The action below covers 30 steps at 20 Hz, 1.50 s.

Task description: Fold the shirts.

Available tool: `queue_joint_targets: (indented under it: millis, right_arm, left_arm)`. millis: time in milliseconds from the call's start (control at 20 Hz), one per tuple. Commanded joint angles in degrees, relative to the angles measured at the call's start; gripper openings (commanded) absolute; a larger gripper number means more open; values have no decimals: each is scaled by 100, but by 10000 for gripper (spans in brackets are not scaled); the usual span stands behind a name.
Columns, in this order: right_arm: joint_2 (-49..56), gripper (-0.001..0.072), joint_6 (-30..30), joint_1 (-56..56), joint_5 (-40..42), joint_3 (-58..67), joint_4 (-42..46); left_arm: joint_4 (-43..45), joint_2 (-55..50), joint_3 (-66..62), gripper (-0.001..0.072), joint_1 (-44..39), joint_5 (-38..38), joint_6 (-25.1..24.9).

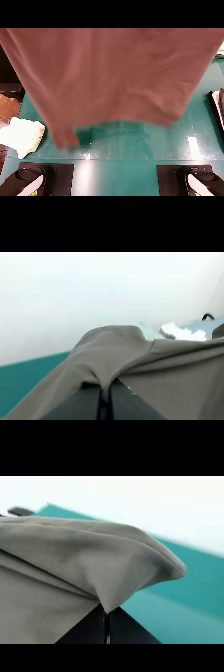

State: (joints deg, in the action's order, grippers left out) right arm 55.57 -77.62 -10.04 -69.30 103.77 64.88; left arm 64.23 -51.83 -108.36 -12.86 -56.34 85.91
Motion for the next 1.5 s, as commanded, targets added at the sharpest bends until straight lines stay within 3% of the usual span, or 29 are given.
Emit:
queue_joint_targets:
  millis: [0, 150, 300, 450, 600, 700, 750, 800, 850, 1050, 1300, 1450]
  right_arm:
    - [841, 14, -452, 0, -555, 22, 138]
    - [1976, 14, -597, -24, -994, 22, 623]
    - [3014, 14, -595, -46, -1010, 22, 1130]
    - [3770, 15, -592, 2, -922, 24, 1119]
    - [4138, 16, -592, 0, -839, 22, 1121]
    - [4190, 17, -592, 7, -721, 17, 1121]
    - [4175, 64, -592, 22, -645, 24, 1117]
    - [4142, 288, -590, 70, -581, 24, 1113]
    - [4103, 384, -592, 105, -610, 22, 1108]
    - [3657, 381, -114, 616, -1381, -188, 258]
    - [2059, 379, 197, 1504, -1408, -2124, -1051]
    - [1176, 380, 229, 1733, -1364, -3150, -1130]
  left_arm:
    - [-15, -890, -26, 25, 4, -787, -87]
    - [-15, -2264, -26, 26, 2, -1679, -87]
    - [-37, -3716, -26, 26, -96, -2094, -85]
    - [-35, -4889, -26, 27, -284, -1770, -330]
    - [9, -5364, -26, 27, -251, -1338, -341]
    - [4, -5357, -39, 29, -144, -1266, -278]
    - [-17, -5351, -92, 113, -76, -1349, -280]
    - [-22, -5337, -127, 393, 4, -1473, -245]
    - [-22, -5329, -201, 569, 116, -1735, -105]
    - [111, -4970, -245, 570, 614, -2865, -81]
    - [837, -3493, 1499, 570, 780, -2481, -109]
    - [957, -2500, 3362, 570, 778, -1888, -146]
